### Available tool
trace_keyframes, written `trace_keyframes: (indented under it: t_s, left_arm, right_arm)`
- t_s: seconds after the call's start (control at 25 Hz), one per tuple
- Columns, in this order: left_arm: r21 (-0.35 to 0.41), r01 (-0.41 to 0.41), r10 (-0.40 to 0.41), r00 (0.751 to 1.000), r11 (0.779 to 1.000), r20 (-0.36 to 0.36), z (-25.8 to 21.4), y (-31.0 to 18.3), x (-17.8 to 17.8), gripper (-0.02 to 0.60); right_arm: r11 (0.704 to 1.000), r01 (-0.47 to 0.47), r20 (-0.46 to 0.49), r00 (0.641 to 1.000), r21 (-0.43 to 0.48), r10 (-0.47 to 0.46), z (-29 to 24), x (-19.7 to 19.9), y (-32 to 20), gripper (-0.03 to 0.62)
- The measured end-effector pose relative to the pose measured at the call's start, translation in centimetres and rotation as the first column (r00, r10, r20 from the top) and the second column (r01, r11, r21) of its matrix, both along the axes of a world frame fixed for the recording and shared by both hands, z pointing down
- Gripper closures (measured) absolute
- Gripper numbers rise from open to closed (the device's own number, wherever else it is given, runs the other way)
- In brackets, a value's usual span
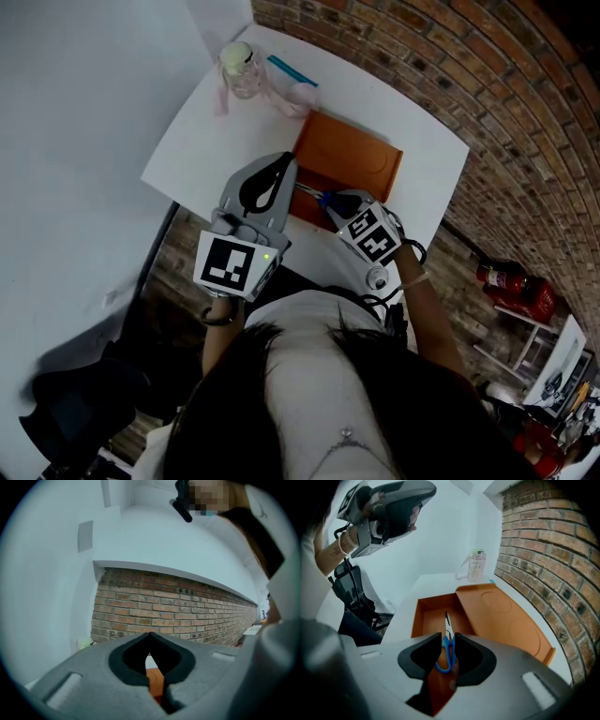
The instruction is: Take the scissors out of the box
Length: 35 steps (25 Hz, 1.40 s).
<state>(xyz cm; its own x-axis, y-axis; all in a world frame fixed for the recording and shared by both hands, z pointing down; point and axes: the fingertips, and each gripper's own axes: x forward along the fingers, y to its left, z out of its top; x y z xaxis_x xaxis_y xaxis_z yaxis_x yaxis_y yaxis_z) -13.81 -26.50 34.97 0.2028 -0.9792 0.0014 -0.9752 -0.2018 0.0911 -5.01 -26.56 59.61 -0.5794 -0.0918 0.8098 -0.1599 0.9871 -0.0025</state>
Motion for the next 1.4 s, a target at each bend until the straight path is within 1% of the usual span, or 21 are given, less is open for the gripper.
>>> trace_keyframes:
  t_s: [0.44,0.68,1.0,1.4]
  left_arm:
    - [-0.024,0.007,-0.007,1.0,1.0,0.007,0.6,0.0,-0.3,0.581]
    - [-0.031,0.003,-0.003,1.0,1.0,0.005,0.9,0.0,-0.1,0.581]
    - [-0.033,0.007,-0.007,1.0,0.999,0.005,0.8,0.0,-0.2,0.581]
    - [-0.035,-0.002,0.002,1.0,0.999,0.004,0.9,-0.2,-0.1,0.581]
  right_arm:
    - [1.0,0.017,-0.058,0.998,-0.016,-0.018,2.1,0.1,-0.3,0.485]
    - [0.999,0.045,-0.087,0.995,0.003,-0.044,2.7,-0.3,-0.4,0.482]
    - [0.996,0.088,-0.17,0.982,0.021,-0.083,3.8,-0.1,-0.3,0.477]
    - [0.998,0.064,-0.233,0.971,0.01,-0.06,4.7,0.0,-0.3,0.465]
